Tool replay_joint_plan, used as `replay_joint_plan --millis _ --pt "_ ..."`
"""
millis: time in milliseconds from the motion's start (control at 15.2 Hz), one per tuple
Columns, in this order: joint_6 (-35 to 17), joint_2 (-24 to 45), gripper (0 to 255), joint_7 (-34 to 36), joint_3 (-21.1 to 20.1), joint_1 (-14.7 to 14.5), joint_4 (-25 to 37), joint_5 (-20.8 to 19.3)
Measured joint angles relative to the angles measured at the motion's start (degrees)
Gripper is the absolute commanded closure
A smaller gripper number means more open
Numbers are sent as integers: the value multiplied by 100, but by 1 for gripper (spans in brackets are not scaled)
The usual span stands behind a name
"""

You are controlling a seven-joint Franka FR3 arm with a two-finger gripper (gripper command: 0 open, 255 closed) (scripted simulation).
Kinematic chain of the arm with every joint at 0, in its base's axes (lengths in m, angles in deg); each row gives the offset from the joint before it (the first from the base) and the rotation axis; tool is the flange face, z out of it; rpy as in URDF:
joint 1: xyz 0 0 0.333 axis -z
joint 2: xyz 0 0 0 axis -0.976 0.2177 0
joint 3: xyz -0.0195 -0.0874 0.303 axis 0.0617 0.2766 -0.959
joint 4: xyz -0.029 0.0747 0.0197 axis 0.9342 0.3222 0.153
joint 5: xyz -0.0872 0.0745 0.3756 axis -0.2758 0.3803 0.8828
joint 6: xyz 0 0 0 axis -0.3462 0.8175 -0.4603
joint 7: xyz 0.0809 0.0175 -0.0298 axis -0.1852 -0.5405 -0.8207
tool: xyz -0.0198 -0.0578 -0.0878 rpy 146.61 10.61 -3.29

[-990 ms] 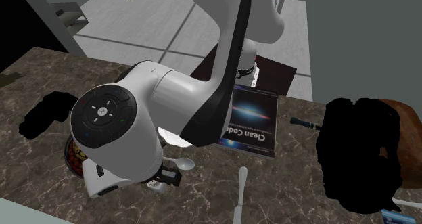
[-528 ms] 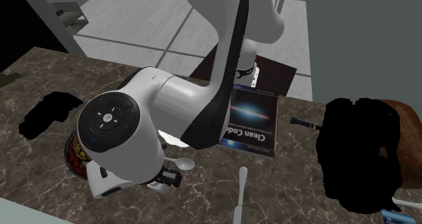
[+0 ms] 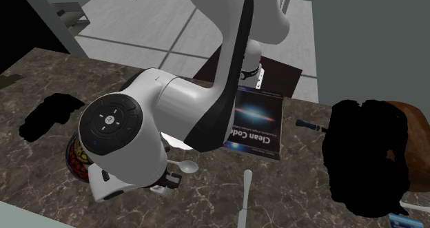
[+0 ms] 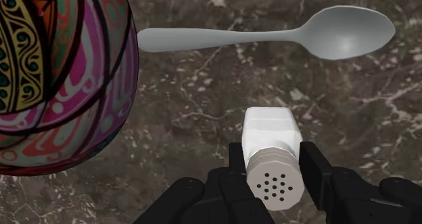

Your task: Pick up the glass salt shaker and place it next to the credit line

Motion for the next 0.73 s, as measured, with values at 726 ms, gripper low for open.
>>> replay_joint_plan --millis 726 --pt "405 -205 255 -62 -11 1 203 45"
